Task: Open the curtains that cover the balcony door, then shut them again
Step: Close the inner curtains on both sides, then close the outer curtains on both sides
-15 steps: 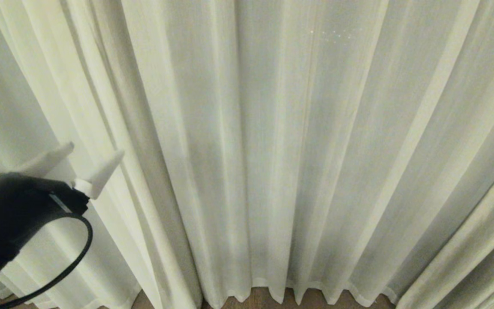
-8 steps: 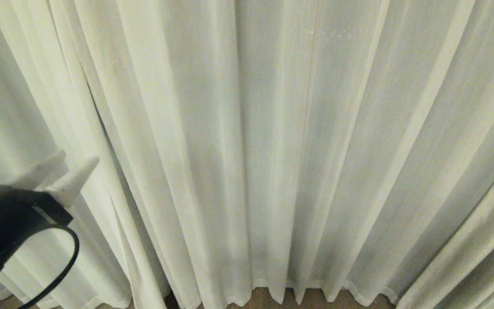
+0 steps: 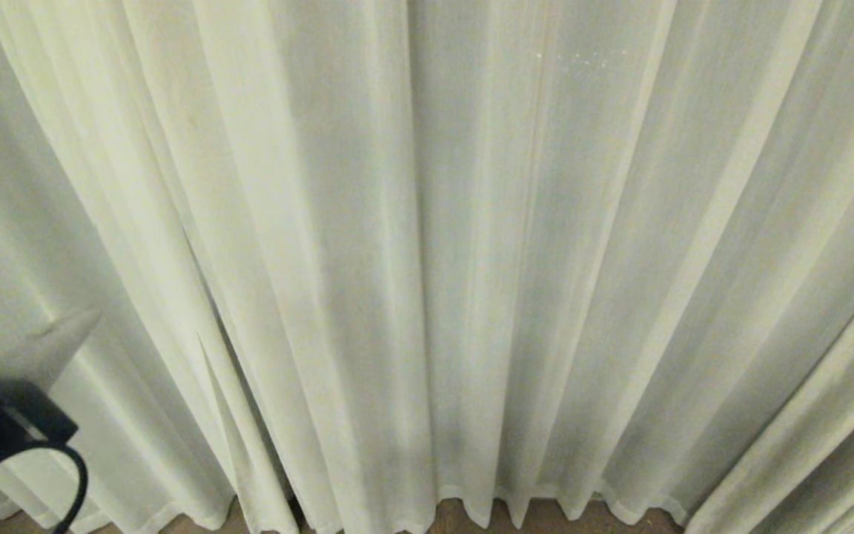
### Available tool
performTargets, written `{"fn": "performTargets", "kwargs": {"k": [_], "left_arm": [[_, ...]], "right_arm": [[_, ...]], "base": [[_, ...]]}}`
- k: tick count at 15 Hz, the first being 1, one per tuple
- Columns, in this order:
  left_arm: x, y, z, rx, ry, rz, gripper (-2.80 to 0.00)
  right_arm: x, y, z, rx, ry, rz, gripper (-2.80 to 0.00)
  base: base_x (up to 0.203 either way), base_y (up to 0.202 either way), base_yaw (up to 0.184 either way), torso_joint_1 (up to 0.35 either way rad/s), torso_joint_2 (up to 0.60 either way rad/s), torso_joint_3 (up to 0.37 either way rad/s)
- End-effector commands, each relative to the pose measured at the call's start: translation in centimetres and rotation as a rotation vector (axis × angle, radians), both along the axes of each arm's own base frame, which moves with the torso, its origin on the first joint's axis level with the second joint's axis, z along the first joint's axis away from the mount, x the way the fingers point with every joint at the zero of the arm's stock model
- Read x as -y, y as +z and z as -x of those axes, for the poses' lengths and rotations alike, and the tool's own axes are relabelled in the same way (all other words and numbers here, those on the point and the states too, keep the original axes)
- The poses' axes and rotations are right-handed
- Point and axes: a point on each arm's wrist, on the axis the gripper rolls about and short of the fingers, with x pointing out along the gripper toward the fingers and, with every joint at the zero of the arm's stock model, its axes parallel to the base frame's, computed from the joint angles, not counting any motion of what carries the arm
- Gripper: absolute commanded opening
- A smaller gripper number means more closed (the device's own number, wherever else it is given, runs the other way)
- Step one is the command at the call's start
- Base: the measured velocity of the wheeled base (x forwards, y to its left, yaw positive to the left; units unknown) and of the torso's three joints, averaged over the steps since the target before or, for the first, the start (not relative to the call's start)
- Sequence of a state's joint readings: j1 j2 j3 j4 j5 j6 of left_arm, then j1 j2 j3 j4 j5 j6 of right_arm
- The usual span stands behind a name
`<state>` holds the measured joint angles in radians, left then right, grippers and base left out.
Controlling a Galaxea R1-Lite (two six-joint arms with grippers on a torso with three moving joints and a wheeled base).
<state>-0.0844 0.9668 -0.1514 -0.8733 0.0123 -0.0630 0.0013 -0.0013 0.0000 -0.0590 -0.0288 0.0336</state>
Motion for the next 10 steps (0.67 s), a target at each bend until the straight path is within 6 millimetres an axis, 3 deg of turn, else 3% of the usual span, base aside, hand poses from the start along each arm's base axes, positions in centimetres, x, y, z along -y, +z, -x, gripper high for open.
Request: {"fn": "performTargets", "kwargs": {"k": [1, 6, 10], "left_arm": [[-0.4, -0.3, 3.1, 0.021, 0.016, 0.002, -2.8], [-0.9, -3.4, 8.7, -0.017, 0.059, -0.005, -2.8], [-0.8, -7.2, 10.4, -0.065, 0.129, -0.067, -2.8]], "right_arm": [[0.0, 0.0, 0.0, 0.0, 0.0, 0.0, -2.8], [0.0, 0.0, 0.0, 0.0, 0.0, 0.0, -2.8], [0.0, 0.0, 0.0, 0.0, 0.0, 0.0, -2.8]], "base": [[0.0, 0.0, 0.0, 0.0, 0.0, 0.0], [0.0, 0.0, 0.0, 0.0, 0.0, 0.0], [0.0, 0.0, 0.0, 0.0, 0.0, 0.0]]}}
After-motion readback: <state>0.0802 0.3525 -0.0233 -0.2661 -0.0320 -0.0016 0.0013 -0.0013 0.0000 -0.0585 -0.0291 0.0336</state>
